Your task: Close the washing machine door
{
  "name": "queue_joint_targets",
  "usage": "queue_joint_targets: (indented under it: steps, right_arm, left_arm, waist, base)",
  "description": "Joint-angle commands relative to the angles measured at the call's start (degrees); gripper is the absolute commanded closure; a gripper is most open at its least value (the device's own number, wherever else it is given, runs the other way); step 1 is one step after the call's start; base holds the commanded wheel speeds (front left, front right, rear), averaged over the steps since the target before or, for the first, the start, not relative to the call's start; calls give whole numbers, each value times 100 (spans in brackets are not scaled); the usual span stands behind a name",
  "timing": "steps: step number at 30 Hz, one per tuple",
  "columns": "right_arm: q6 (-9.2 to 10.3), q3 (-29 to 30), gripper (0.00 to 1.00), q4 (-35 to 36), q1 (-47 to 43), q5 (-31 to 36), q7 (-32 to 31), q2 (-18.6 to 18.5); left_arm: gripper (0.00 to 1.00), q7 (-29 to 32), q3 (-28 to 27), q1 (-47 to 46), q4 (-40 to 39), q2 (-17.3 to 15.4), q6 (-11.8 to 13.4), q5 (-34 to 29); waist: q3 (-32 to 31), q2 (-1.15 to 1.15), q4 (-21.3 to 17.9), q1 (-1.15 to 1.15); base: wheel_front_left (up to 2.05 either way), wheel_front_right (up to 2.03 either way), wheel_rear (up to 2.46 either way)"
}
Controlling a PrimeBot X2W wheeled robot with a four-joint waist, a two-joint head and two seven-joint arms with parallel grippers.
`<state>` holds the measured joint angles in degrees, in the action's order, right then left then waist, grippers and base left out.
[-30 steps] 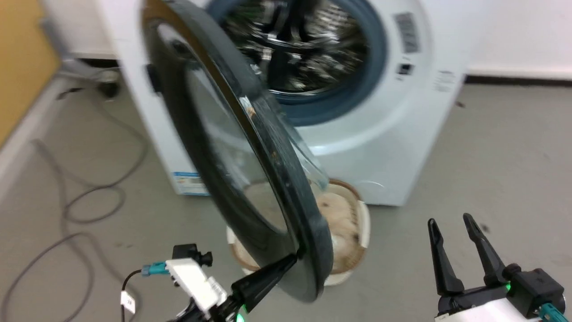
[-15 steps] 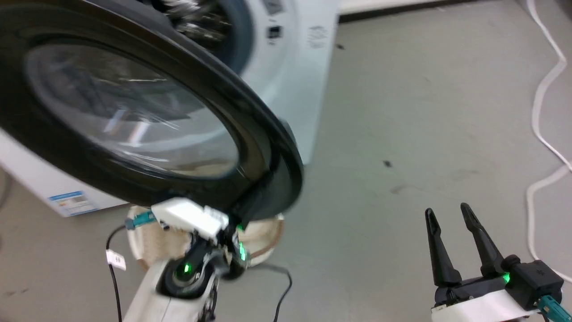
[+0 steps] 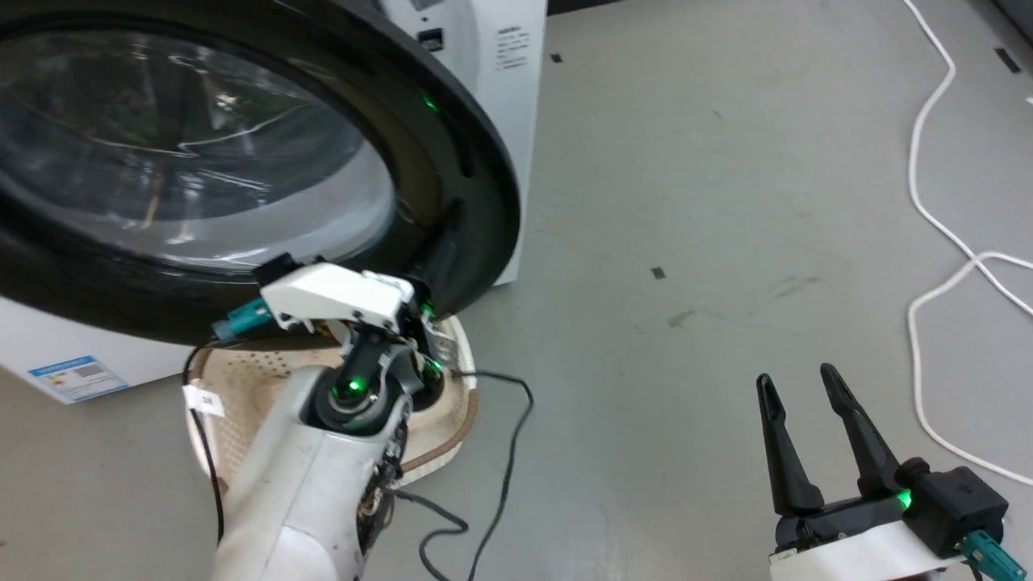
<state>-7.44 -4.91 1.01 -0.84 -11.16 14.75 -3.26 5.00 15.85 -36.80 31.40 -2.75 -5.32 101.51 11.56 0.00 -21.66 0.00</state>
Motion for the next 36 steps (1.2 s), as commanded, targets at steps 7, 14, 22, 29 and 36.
queue_joint_targets:
  steps: [7, 14, 22, 29, 36]
  right_arm:
    - [-5, 42, 0, 41, -64, 33, 25, 36]
    - [-5, 97, 0, 46, -179, 75, 25, -9]
    - [-5, 147, 0, 48, -335, 81, 25, -67]
    - [-5, 141, 0, 63, -444, 64, 25, -106]
    - [-5, 49, 0, -58, -467, 17, 25, -175]
  left_arm:
    - [100, 147, 766, 397, 41, -200, -191, -770]
    - [100, -579, 1628, 1128, -574, -834, -212, -2315]
    - [100, -1880, 1961, 1592, -1466, -1949, 80, -4388]
    - [100, -1998, 779, 2545, -2568, -1894, 903, -6124]
    - [0, -1999, 395, 3573, -2856, -1530, 1031, -7490]
  waist:
    - [-380, 0, 681, 0]
    - [-733, 0, 1404, 0]
    - [-1038, 0, 2107, 0]
    - [-1160, 0, 2477, 0]
    - [-1169, 0, 2578, 0]
  base:
    - [0, 0, 0]
    - [0, 0, 0]
    - [0, 0, 0]
    - [0, 0, 0]
    - [0, 0, 0]
